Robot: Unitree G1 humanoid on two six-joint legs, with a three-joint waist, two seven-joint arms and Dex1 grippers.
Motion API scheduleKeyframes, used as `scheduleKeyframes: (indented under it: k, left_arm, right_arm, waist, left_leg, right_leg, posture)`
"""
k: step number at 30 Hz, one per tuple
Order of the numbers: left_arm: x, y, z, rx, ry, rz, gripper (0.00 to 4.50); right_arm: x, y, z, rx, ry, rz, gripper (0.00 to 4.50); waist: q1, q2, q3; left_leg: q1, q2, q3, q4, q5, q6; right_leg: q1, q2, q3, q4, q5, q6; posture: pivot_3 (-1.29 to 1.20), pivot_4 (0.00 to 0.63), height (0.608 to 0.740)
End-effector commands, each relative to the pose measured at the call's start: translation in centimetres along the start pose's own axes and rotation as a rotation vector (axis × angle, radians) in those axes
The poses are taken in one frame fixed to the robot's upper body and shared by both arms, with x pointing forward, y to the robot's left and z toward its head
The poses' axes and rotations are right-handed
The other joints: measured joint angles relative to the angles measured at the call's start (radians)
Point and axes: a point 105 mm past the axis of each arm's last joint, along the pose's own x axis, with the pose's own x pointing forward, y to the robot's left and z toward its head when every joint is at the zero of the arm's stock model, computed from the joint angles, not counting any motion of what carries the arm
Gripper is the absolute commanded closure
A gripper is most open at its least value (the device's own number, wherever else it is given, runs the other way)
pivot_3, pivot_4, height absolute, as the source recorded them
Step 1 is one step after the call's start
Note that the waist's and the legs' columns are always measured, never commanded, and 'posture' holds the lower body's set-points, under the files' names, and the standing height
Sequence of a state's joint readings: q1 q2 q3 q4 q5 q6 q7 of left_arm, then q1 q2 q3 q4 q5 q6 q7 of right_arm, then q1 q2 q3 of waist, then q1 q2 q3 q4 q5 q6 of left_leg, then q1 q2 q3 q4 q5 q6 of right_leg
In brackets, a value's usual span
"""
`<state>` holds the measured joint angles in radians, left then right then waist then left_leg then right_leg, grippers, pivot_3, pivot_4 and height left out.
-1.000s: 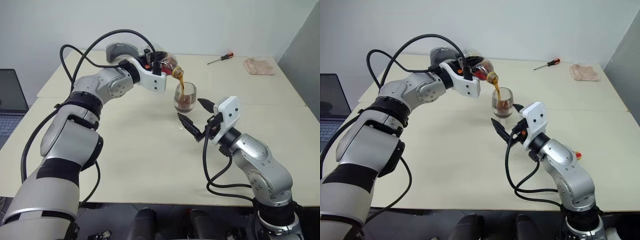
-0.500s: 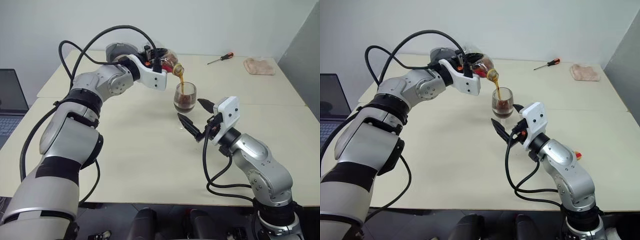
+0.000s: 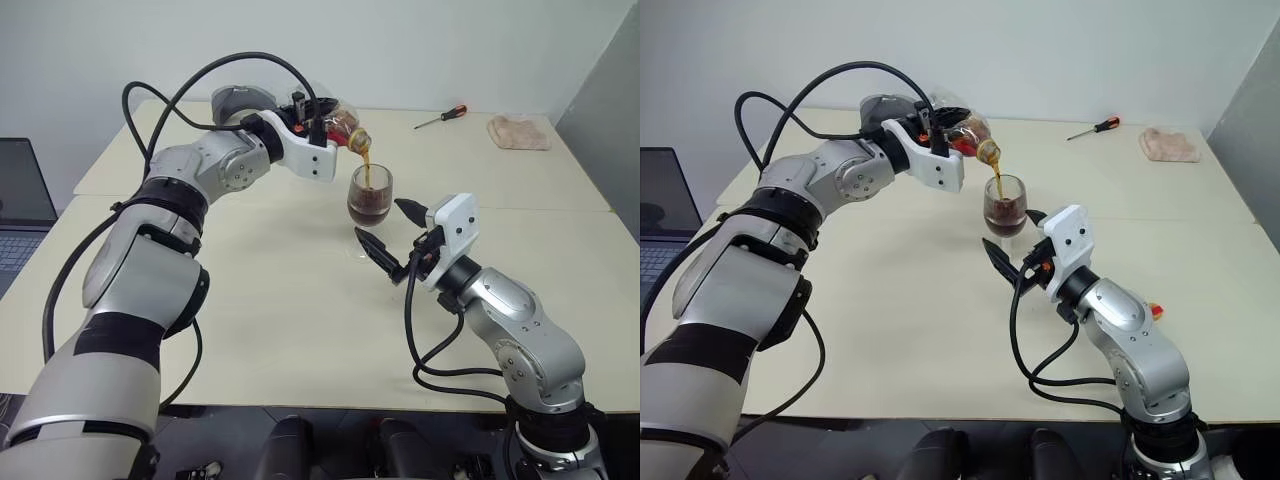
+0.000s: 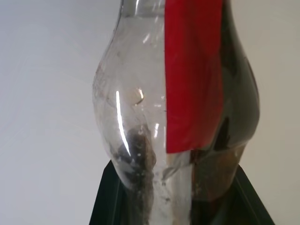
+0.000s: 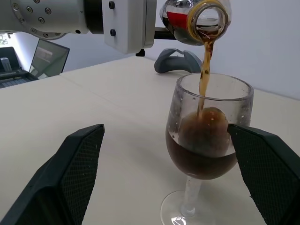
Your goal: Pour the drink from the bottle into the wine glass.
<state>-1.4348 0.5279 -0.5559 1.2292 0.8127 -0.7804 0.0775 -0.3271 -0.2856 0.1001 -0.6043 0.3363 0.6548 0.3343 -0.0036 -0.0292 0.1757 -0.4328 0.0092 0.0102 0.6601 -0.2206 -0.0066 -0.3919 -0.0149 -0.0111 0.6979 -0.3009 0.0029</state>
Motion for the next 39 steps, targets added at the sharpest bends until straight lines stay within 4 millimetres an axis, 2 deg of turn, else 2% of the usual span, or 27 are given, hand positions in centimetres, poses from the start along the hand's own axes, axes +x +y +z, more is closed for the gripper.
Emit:
scheduleKeyframes:
  k: [1, 17, 20, 24, 31, 36, 39]
  left_arm:
    - [0.3, 2.6, -0.1, -0.005, 0.003, 0.074, 3.64]
    - [-0.1, 0.9, -0.2, -0.391, 0.0, 0.068, 3.64]
    - [-0.3, 0.9, -0.7, -0.49, 0.017, 0.093, 3.64]
    - [-1.7, 0.3, -2.9, -0.708, 0.097, 0.182, 3.64]
    - [-4.7, -3.5, -5.4, -1.016, 0.236, 0.294, 3.64]
    - [-9.2, -8.8, -6.3, -1.255, 0.387, 0.388, 3.64]
    - [-11.0, -10.5, -6.0, -1.381, 0.435, 0.435, 3.64]
  right_arm:
    - [-0.2, 0.3, 0.9, -0.026, -0.034, 0.008, 0.0]
    - [-0.2, 1.4, 0.6, -0.048, -0.046, 0.055, 0.0]
    - [-0.3, 1.5, 0.6, -0.075, -0.055, 0.058, 0.0]
    - [-1.3, 2.2, 0.5, -0.107, -0.038, 0.146, 0.0]
    - [-2.2, 2.4, 0.8, -0.127, -0.004, 0.238, 0.0]
    - [-2.0, 3.6, 0.7, -0.119, 0.027, 0.324, 0.0]
    - [-1.7, 3.8, 0.6, -0.093, 0.038, 0.341, 0.0]
  waist:
    - [0.0, 0.0, 0.0]
    - [-0.001, 0.0, 0.0]
    - [-0.001, 0.0, 0.0]
    - [-0.002, 0.0, 0.0]
    - [-0.006, 0.0, 0.0]
    - [-0.008, 0.0, 0.0]
    - [-0.005, 0.0, -0.001]
  left_leg:
    - [0.0, 0.0, 0.0, 0.0, 0.0, 0.0]
    - [0.0, 0.0, 0.0, 0.001, 0.0, 0.0]
    - [0.0, 0.0, 0.0, 0.001, 0.0, 0.0]
    - [0.0, 0.0, 0.0, 0.001, 0.0, 0.0]
    - [0.0, 0.001, -0.001, 0.002, 0.0, 0.0]
    - [0.0, 0.001, -0.002, 0.002, 0.0, 0.0]
    - [0.0, 0.001, -0.003, 0.002, 0.0, 0.0]
  right_leg:
    - [0.0, 0.0, 0.0, 0.0, 0.0, 0.0]
    - [0.0, 0.0, 0.0, 0.0, 0.0, 0.0]
    - [0.0, 0.0, 0.0, 0.0, 0.0, 0.0]
    - [0.0, 0.0, 0.0, 0.0, 0.0, 0.0]
    - [0.001, 0.001, -0.001, 0.001, 0.0, 0.0]
    - [0.001, 0.0, 0.0, 0.001, 0.0, 0.0]
    - [0.001, 0.0, -0.001, 0.001, 0.0, 0.0]
  posture:
    - [0.0, 0.15, 0.74]
    - [0.0, 0.15, 0.74]
    - [0.0, 0.15, 0.74]
    - [0.0, 0.15, 0.74]
    - [0.0, 0.15, 0.74]
    - [0.0, 0.15, 0.74]
    - [0.0, 0.15, 0.74]
